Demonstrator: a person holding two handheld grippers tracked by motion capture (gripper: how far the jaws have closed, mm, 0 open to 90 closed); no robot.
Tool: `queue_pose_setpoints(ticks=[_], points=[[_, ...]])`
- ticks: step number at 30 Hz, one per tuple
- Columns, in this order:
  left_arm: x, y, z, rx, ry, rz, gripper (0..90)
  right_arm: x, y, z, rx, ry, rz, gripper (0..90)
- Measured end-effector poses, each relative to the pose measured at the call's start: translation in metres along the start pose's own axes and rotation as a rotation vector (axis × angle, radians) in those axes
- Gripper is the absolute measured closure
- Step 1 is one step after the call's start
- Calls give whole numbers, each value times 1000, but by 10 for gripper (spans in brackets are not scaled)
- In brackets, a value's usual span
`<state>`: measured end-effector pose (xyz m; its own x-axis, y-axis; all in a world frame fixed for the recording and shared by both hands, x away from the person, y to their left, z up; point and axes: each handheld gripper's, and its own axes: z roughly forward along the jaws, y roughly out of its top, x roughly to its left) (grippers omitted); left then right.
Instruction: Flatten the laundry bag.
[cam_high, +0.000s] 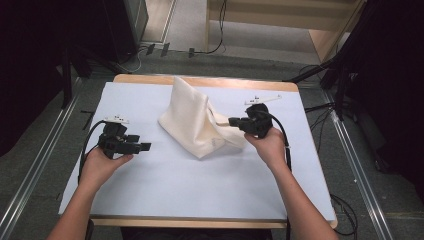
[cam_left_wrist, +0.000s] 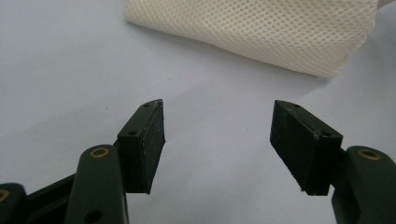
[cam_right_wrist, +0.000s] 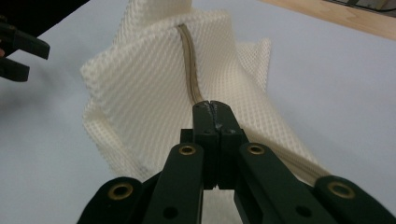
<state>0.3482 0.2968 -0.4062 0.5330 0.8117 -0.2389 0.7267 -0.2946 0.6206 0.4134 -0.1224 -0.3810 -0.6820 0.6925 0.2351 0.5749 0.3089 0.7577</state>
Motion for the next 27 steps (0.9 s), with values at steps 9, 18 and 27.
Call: queue_pose_setpoints(ticks=[9,18,27], points=[[1,-4,-3,-6,4,-8,364,4,21,25,3,17,-30,900],[3,-6,-5,-9,9,-13,366,14,36,48,20,62,-34,900],[7,-7,-8,-17,10,-24,366,35,43,65,21,97,-66,900]])
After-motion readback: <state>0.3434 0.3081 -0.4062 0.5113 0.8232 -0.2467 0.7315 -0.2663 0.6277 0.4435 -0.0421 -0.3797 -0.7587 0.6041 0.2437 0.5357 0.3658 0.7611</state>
